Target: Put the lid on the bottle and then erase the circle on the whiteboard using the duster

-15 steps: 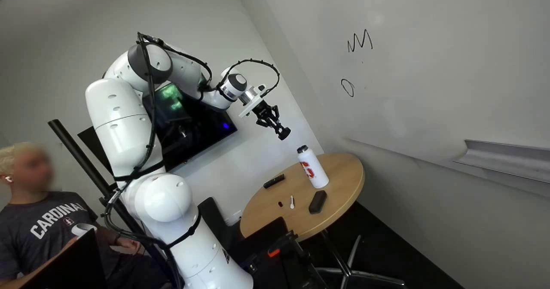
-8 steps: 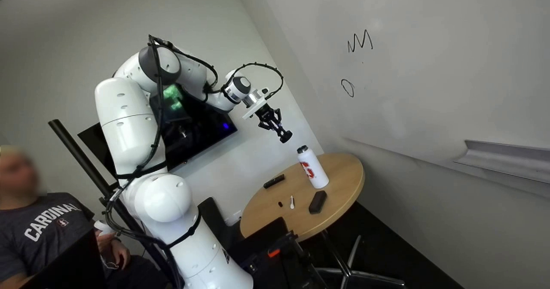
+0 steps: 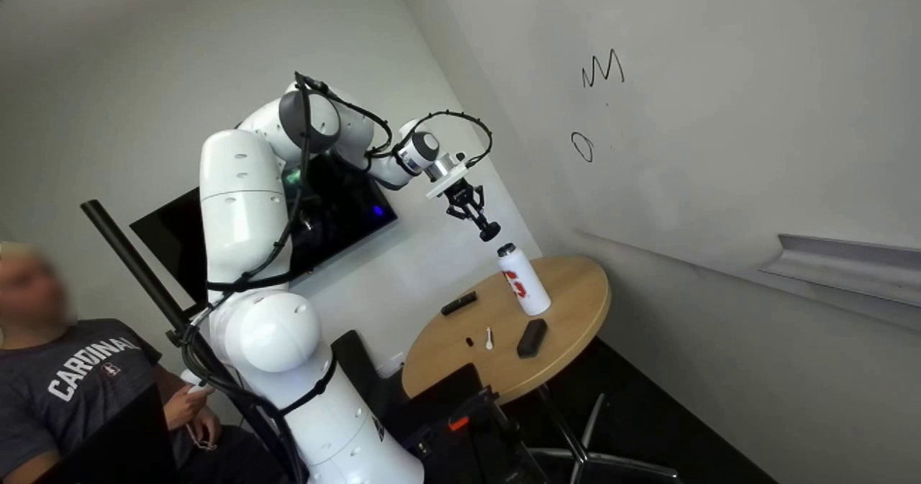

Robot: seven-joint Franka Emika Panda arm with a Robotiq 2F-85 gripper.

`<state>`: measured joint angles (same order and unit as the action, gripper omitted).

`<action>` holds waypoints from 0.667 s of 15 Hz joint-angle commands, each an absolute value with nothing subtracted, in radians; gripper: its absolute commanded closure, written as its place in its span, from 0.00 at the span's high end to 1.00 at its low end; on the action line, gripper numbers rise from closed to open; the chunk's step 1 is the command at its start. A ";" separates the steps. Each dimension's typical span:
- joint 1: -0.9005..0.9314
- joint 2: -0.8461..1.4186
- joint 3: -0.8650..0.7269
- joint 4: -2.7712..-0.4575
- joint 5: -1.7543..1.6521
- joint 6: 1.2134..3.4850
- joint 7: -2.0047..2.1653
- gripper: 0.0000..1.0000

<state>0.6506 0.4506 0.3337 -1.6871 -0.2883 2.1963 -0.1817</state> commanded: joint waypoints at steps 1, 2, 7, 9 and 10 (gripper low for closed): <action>0.665 0.545 0.334 -1.548 -0.298 2.101 -0.223 0.05; 0.670 0.566 0.331 -1.523 -0.299 2.084 -0.226 0.05; 0.697 0.656 0.317 -1.412 -0.308 2.035 -0.248 0.05; 0.706 0.681 0.308 -1.381 -0.313 2.032 -0.257 0.05; 0.710 0.691 0.302 -1.369 -0.314 2.033 -0.261 0.05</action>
